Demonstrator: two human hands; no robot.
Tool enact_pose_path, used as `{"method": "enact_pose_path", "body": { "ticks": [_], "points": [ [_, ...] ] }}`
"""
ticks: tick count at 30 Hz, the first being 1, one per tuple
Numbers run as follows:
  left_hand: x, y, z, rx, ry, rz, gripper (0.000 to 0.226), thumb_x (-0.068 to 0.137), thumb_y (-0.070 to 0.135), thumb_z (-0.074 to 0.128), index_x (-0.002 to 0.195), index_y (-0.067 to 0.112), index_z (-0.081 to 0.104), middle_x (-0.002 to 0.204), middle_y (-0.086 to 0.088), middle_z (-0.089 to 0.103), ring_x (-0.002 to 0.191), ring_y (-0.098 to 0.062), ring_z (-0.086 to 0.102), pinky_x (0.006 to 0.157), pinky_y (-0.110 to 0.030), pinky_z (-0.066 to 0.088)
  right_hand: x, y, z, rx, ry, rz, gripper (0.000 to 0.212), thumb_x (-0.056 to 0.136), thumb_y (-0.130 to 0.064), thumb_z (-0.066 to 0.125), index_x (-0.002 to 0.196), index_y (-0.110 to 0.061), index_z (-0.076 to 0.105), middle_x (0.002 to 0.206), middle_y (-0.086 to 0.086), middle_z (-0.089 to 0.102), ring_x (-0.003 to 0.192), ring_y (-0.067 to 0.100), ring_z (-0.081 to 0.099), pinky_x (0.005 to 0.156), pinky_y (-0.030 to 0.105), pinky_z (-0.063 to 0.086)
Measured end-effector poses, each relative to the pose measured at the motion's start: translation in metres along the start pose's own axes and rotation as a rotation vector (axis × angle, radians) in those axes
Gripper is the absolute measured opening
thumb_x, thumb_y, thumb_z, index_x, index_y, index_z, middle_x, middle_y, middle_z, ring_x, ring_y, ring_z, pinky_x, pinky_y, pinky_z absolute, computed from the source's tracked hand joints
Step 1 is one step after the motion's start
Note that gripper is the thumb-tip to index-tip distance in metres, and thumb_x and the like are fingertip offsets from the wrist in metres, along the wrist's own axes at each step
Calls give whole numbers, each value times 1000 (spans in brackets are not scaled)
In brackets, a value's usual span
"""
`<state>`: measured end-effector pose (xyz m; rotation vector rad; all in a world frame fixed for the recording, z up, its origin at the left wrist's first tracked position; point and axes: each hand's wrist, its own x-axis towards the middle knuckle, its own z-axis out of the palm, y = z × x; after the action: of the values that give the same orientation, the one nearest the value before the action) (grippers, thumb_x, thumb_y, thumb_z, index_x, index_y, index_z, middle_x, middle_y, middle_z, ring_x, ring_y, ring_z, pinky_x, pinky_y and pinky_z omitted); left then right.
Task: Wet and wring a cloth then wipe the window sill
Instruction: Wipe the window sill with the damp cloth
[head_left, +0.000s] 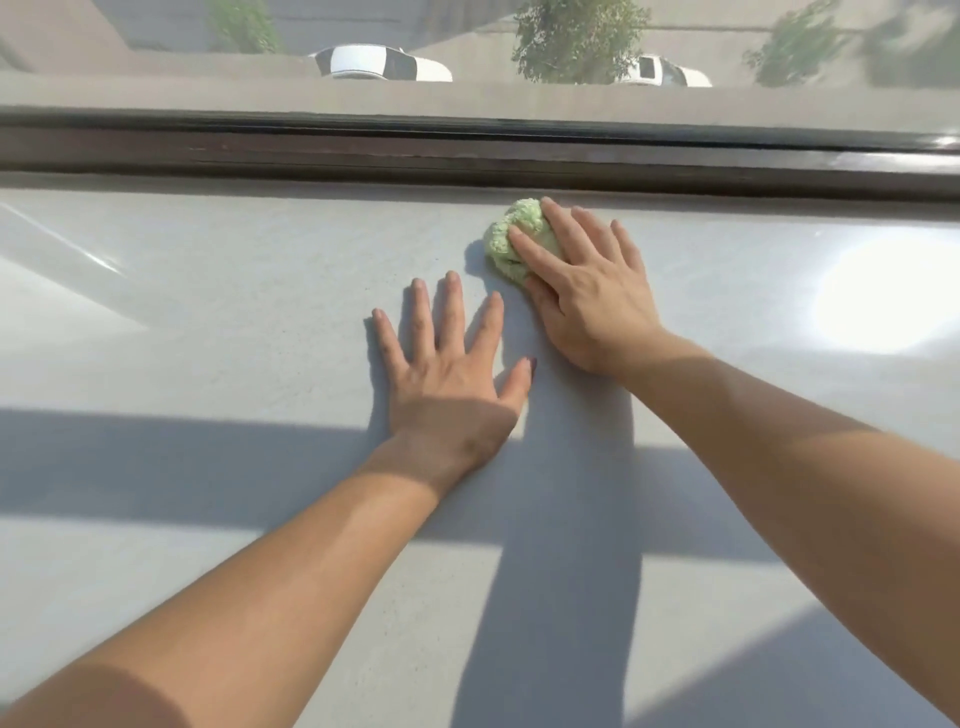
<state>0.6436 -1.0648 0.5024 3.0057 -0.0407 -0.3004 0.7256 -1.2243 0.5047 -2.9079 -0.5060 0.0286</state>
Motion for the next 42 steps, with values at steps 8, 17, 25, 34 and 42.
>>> {"method": "enact_pose_path", "body": {
  "ticks": [8,17,25,34,42],
  "points": [
    [-28,4,2,34,2,10,74,91,67,9,155,35,-12,164,-7,-22,147,-33,-29,113,-66,-12,-46,92,-25,5,63,269,47,102,-44,33,148,-45,31,163,-1,19,146,30,17,120,48,12],
    [-47,11,-5,26,-11,15,74,91,67,9,155,35,-13,163,-6,-24,146,-32,-30,113,-64,-14,-87,85,-33,28,23,147,45,104,-39,33,148,-44,33,163,-5,18,146,28,16,119,46,13],
    [-48,16,-11,32,-3,14,74,93,66,12,155,35,-11,164,-7,-22,147,-32,-28,113,-64,-15,-95,62,-36,58,90,456,48,101,-37,30,149,-43,31,163,-1,16,146,29,16,120,46,11],
    [-71,44,-7,-32,7,72,67,95,57,18,156,30,9,166,-7,-13,149,-24,-22,115,-59,-17,-125,117,-50,90,40,452,46,102,-38,36,147,-46,35,163,-5,17,146,27,16,120,45,12],
    [-120,78,12,-61,45,79,69,94,54,17,156,23,18,165,-16,-1,151,-28,-14,117,-59,-13,-177,54,-28,45,0,192,50,99,-39,31,148,-43,35,163,-3,19,147,28,17,121,45,10]
  ]
}}
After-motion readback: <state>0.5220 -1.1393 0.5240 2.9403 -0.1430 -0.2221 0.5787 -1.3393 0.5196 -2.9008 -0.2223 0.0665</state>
